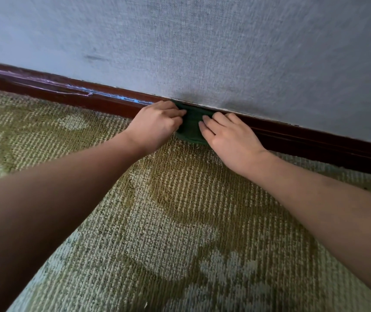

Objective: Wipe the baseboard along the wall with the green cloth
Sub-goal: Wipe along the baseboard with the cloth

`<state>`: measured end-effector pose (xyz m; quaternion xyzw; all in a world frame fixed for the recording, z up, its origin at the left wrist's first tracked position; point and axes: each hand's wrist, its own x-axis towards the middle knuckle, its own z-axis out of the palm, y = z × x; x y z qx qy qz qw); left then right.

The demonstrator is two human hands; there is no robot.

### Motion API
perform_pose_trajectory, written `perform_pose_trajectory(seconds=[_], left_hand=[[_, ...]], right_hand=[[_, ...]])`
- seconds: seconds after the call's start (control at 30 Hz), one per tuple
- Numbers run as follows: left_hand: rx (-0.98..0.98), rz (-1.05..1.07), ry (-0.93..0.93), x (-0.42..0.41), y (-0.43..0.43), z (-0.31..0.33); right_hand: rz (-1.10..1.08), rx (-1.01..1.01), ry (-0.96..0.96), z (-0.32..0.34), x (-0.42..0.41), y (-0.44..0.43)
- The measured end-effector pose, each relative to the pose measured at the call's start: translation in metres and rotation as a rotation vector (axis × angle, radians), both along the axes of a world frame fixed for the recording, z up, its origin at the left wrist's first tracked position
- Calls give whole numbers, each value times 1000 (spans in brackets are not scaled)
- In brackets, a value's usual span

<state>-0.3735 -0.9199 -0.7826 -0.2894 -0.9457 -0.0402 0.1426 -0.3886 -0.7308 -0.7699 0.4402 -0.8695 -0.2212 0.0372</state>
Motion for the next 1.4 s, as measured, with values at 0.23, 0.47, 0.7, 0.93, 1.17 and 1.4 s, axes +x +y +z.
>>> perform_pose_trajectory(seconds=[0.23,0.47,0.7,0.93,1.17,1.4], left_hand=[[-6,96,-84,0,5,8],[-75,-28,-24,12,5,13],[-91,-10,-3,6,5,13],[-86,13,-46,1,1,9],[-56,174,-116,-4,10,12],[-96,134,-110,10,7,14]], right_hand=[[-37,-136,-93,6,-3,-11],[4,-102,-77,4,5,1],[-42,-100,-69,2,-3,2],[-21,-103,-91,-2,-8,-1],[-81,-186,-128,6,-9,-15],[6,-182,-155,7,-1,-12]])
